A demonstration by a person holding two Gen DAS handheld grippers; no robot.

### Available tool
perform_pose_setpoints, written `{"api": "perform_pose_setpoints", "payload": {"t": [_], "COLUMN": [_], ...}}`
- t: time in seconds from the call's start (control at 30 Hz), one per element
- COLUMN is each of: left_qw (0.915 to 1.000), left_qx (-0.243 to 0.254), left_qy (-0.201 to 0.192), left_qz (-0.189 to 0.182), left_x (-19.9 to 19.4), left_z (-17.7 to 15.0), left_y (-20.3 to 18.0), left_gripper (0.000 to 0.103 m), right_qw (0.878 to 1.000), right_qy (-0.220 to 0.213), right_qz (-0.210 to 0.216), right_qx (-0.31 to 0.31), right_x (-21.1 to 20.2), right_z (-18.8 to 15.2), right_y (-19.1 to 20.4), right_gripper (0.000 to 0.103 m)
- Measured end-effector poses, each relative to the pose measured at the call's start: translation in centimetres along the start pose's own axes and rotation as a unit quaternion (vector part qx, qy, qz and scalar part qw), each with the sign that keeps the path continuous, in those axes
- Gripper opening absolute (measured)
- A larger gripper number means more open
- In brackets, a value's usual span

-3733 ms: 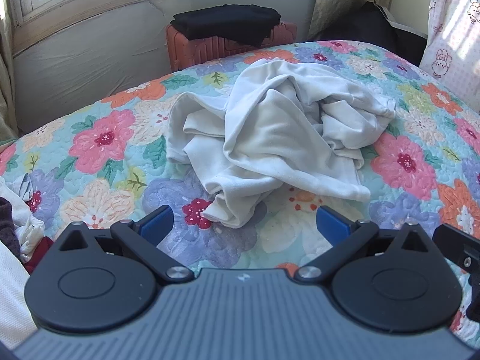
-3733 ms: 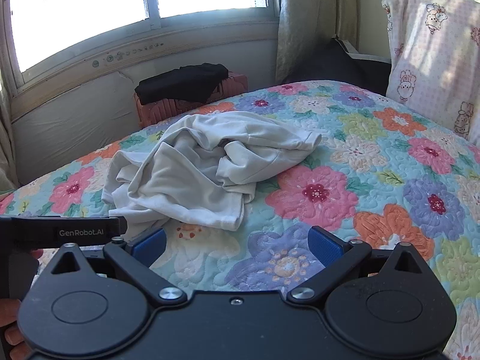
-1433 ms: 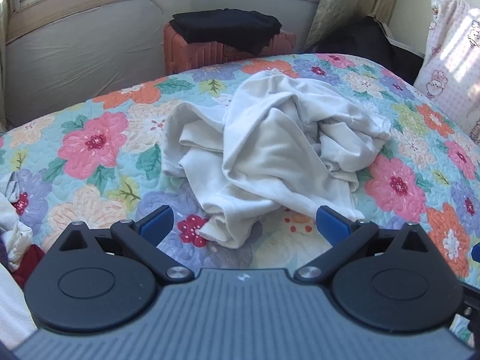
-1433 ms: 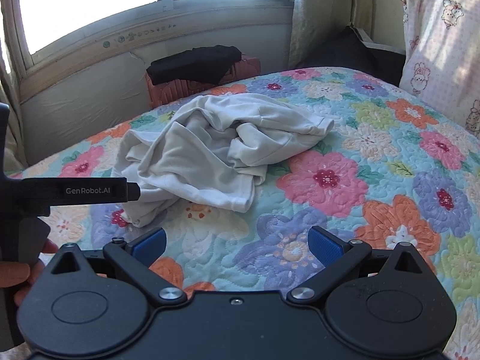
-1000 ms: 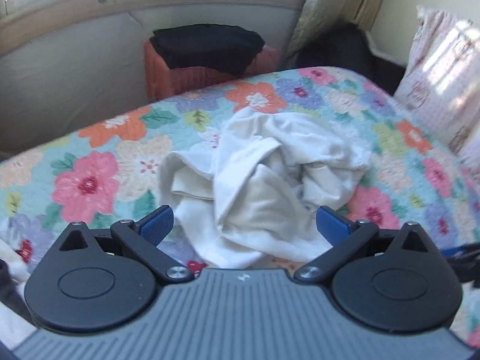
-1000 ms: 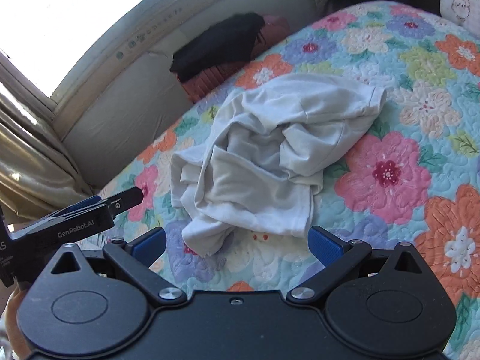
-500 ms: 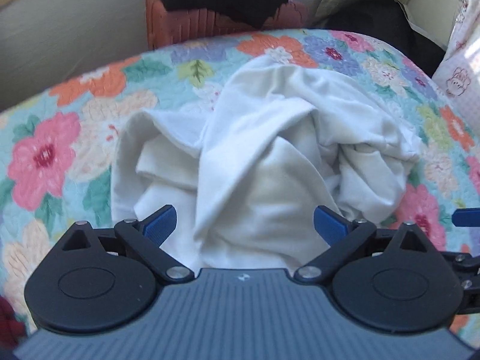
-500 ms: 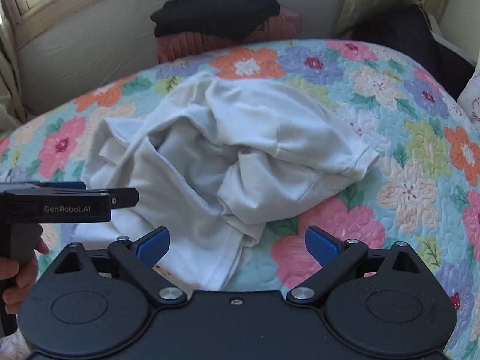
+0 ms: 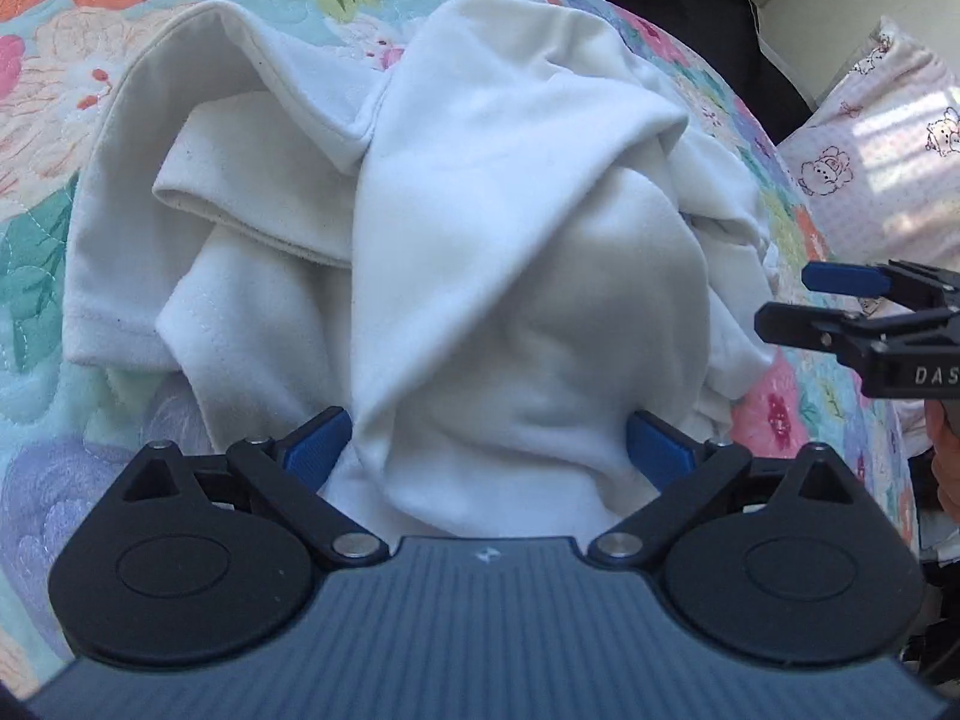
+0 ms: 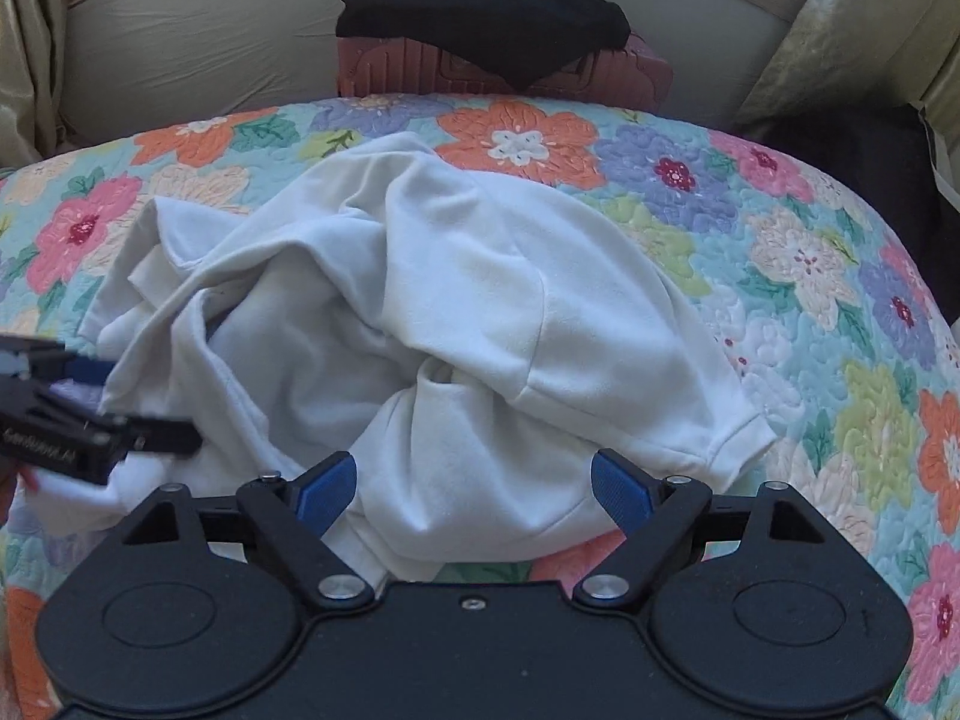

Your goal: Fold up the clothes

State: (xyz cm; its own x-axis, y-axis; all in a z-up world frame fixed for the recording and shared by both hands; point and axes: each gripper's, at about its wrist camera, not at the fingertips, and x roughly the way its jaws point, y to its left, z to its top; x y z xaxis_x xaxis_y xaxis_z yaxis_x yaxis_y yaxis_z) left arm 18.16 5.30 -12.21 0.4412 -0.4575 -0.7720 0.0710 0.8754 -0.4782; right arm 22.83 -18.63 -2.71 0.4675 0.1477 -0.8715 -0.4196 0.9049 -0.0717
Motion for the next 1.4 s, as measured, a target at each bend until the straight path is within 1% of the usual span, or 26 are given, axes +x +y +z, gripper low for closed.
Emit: {"api": "perform_pose_setpoints", "payload": {"t": [0.07, 0.17, 0.2, 0.23, 0.27, 0.3, 0.37, 0.4, 0.47, 0.5, 0.53, 0.57, 0.6, 0.63, 0.67, 0.73, 0.83, 0.93, 0.97, 1.03, 1.13, 1.17, 1.27, 1.3, 1.33, 1.4], "left_qw": [0.999, 0.9977, 0.9973, 0.9968, 0.9964, 0.9963, 0.997, 0.9973, 0.9973, 0.9971, 0.9966, 0.9956, 0.9945, 0.9931, 0.9915, 0.9885, 0.9867, 0.9719, 0.9584, 0.9391, 0.9458, 0.9448, 0.9273, 0.9209, 0.9065, 0.8798], "left_qx": [0.031, 0.044, 0.049, 0.054, 0.059, 0.058, 0.045, 0.036, 0.031, 0.031, 0.037, 0.048, 0.06, 0.072, 0.084, 0.1, 0.103, 0.151, 0.187, 0.23, 0.219, 0.223, 0.251, 0.26, 0.276, 0.305], "left_qy": [-0.021, -0.035, -0.039, -0.042, -0.046, -0.048, -0.052, -0.055, -0.059, -0.062, -0.065, -0.07, -0.075, -0.082, -0.088, -0.102, -0.122, -0.171, -0.192, -0.216, -0.222, -0.225, -0.262, -0.275, -0.304, -0.354], "left_qz": [0.024, 0.038, 0.039, 0.04, 0.041, 0.041, 0.036, 0.032, 0.029, 0.03, 0.035, 0.038, 0.042, 0.044, 0.046, 0.049, 0.032, 0.058, 0.098, 0.137, 0.089, 0.083, 0.093, 0.096, 0.099, 0.086], "left_x": [-0.2, 0.4, 0.5, 0.6, 0.7, 0.8, 0.9, 0.9, 1.1, 1.2, 1.2, 1.1, 1.0, 0.7, 0.5, -0.2, -2.0, -4.6, -5.1, -6.0, -7.4, -7.6, -8.3, -8.5, -9.4, -11.2], "left_z": [-0.1, 0.0, 0.1, 0.1, 0.2, 0.3, 0.6, 0.8, 1.0, 1.1, 1.1, 1.0, 0.9, 0.8, 0.6, 0.5, 0.4, -1.0, -1.9, -3.2, -3.4, -3.4, -4.4, -4.7, -5.7, -7.2], "left_y": [-1.0, -1.6, -1.7, -1.8, -1.9, -1.9, -1.5, -1.3, -1.0, -1.0, -1.3, -1.8, -2.2, -2.7, -3.1, -3.8, -4.1, -5.5, -6.7, -8.4, -9.4, -9.8, -12.1, -12.9, -14.6, -17.9], "left_gripper": [0.08, 0.07, 0.068, 0.063, 0.061, 0.06, 0.06, 0.06, 0.06, 0.06, 0.056, 0.047, 0.044, 0.036, 0.033, 0.029, 0.023, 0.021, 0.021, 0.021, 0.019, 0.019, 0.018, 0.018, 0.017, 0.017], "right_qw": [1.0, 0.999, 0.999, 0.999, 0.999, 0.999, 0.997, 0.995, 0.993, 0.993, 0.991, 0.99, 0.989, 0.988, 0.987, 0.984, 0.98, 0.975, 0.973, 0.971, 0.968, 0.966, 0.96, 0.956, 0.949, 0.933], "right_qy": [-0.002, -0.015, -0.019, -0.019, -0.018, -0.017, -0.016, -0.024, -0.046, -0.053, -0.06, -0.066, -0.072, -0.081, -0.091, -0.111, -0.142, -0.17, -0.178, -0.192, -0.205, -0.208, -0.221, -0.229, -0.243, -0.274], "right_qz": [-0.005, -0.039, -0.043, -0.042, -0.039, -0.035, -0.026, -0.028, -0.037, -0.041, -0.046, -0.051, -0.056, -0.055, -0.052, -0.045, -0.035, -0.032, -0.034, -0.041, -0.06, -0.072, -0.102, -0.115, -0.133, -0.163], "right_qx": [-0.005, -0.025, -0.028, -0.021, -0.011, 0.015, 0.077, 0.092, 0.099, 0.102, 0.107, 0.112, 0.117, 0.12, 0.124, 0.13, 0.137, 0.14, 0.14, 0.138, 0.131, 0.132, 0.14, 0.144, 0.15, 0.165], "right_x": [1.5, 4.1, 5.0, 6.2, 7.6, 8.6, 10.5, 10.6, 10.0, 9.3, 8.6, 7.9, 7.2, 6.3, 5.3, 3.5, 0.5, -2.4, -3.4, -5.4, -7.8, -8.5, -10.6, -11.5, -12.4, -14.2], "right_z": [0.4, 1.1, 1.3, 1.4, 1.5, 1.2, 0.5, 0.2, -0.4, -0.7, -1.0, -1.3, -1.6, -1.9, -2.2, -2.9, -4.1, -5.9, -6.5, -8.0, -10.1, -10.8, -12.6, -13.1, -13.6, -14.1], "right_y": [-0.1, -0.6, -0.9, -1.3, -1.8, -2.3, -3.2, -3.0, -2.2, -1.6, -1.0, -0.4, 0.2, 0.7, 1.1, 1.9, 3.1, 4.0, 4.2, 4.5, 4.6, 4.4, 3.5, 2.9, 2.4, 1.2], "right_gripper": [0.089, 0.089, 0.092, 0.1, 0.101, 0.102, 0.103, 0.103, 0.092, 0.077, 0.058, 0.049, 0.033, 0.028, 0.026, 0.024, 0.023, 0.023, 0.023, 0.022, 0.022, 0.022, 0.022, 0.021, 0.02, 0.02]}}
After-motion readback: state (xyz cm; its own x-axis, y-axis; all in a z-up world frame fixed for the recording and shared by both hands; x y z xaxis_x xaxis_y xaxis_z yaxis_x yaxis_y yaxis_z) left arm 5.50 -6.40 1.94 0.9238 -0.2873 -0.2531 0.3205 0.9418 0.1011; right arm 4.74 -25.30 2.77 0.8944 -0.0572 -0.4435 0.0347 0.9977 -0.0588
